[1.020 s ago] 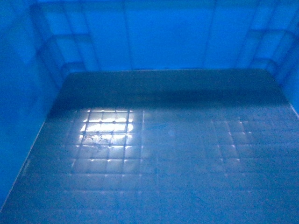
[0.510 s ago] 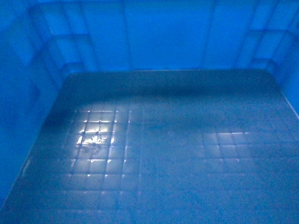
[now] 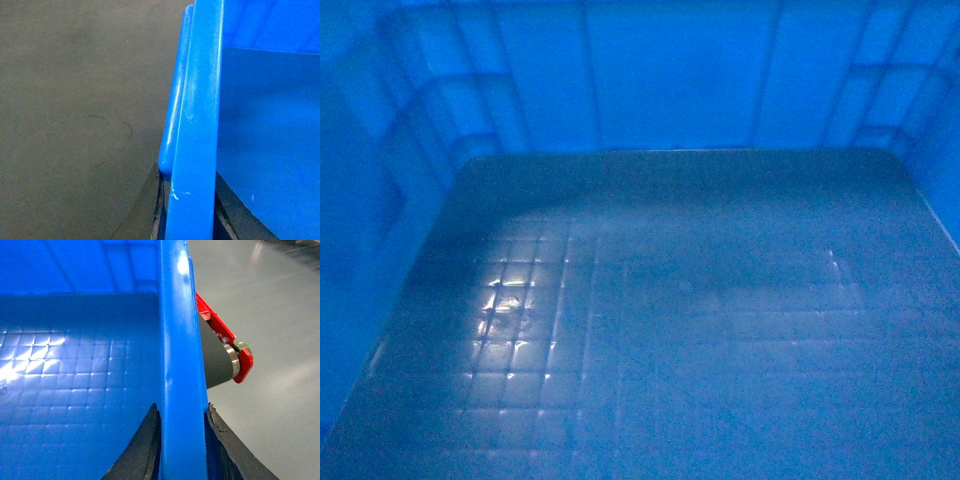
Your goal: Place box next to blue box on left shelf
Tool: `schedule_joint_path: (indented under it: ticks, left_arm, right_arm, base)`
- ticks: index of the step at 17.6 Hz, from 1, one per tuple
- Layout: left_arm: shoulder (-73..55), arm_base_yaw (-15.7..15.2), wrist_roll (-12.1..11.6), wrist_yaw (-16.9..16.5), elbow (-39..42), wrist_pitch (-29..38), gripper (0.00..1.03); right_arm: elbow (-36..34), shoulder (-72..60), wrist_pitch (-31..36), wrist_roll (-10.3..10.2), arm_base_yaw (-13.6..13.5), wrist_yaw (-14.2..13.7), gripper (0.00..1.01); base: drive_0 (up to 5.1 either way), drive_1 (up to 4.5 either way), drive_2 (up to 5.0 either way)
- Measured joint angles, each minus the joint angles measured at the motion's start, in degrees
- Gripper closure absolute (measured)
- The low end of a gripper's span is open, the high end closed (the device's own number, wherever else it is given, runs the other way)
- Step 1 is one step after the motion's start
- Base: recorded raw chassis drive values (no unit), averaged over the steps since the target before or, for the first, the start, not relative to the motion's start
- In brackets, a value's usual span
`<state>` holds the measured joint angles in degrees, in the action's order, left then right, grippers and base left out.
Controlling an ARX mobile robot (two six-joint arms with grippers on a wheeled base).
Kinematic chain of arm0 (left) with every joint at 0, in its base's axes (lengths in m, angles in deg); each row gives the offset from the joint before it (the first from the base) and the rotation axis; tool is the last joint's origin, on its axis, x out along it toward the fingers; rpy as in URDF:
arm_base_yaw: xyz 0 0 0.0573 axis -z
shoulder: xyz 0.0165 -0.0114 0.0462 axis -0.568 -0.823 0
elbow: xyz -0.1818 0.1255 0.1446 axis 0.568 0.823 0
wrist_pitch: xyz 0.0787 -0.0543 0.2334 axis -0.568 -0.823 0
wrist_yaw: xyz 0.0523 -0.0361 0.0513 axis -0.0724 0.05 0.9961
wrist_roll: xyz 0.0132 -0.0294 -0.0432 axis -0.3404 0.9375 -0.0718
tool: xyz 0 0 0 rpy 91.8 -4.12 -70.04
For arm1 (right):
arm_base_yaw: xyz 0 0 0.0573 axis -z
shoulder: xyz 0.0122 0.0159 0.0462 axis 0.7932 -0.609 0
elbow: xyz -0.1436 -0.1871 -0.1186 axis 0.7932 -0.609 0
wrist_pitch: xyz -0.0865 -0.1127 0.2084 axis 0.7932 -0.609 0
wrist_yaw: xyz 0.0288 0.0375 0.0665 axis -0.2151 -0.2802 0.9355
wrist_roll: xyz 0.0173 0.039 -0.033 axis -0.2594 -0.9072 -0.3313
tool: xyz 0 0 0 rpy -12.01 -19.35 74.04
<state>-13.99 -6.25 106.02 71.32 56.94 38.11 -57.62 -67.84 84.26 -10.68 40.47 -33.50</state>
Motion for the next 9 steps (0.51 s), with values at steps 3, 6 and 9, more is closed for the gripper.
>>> schedule_joint_path:
  ticks: [3,6,9]
  left_arm:
    - [0.0,0.0,0.0,0.0,0.0,0.0,0.89]
    - [0.0,0.0,0.0,0.0,0.0,0.0,0.89]
    - [0.0,0.0,0.0,0.0,0.0,0.0,0.89]
  right_arm:
    - [0.0,0.0,0.0,0.0,0.0,0.0,0.83]
    - [0.0,0.0,0.0,0.0,0.0,0.0,0.83]
    - [0.0,0.0,0.0,0.0,0.0,0.0,0.83]
  base:
    - [-1.5,-1.54,-1.5]
    - [-1.6,-1.58,-1.6]
    - [-1.6,-1.58,-1.6]
